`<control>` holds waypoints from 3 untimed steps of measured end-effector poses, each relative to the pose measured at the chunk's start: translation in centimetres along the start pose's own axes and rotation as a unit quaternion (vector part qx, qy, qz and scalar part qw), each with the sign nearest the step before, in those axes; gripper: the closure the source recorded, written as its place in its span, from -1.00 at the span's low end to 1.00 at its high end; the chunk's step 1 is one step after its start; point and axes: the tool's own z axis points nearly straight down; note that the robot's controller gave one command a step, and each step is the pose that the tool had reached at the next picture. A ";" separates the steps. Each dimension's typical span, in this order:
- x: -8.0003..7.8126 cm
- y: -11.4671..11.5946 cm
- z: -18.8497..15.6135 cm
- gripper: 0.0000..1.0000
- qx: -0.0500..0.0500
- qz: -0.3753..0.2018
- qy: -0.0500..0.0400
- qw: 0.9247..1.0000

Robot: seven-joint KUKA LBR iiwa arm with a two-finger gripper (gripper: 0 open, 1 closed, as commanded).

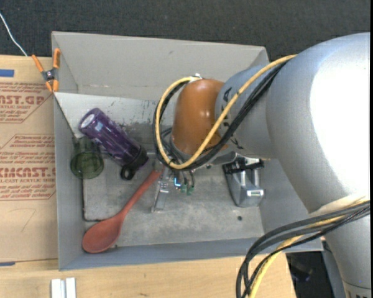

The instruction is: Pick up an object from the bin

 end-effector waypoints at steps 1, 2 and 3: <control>-0.2 0.1 1.2 -1.00 0.002 -0.055 -0.008 0.998; 0.6 1.4 1.3 -1.00 -0.001 -0.025 -0.005 1.000; 0.6 2.4 1.6 1.00 0.002 -0.038 -0.007 0.999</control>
Offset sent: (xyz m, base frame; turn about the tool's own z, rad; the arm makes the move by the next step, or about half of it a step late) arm -0.0060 0.0147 -0.0147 -0.0505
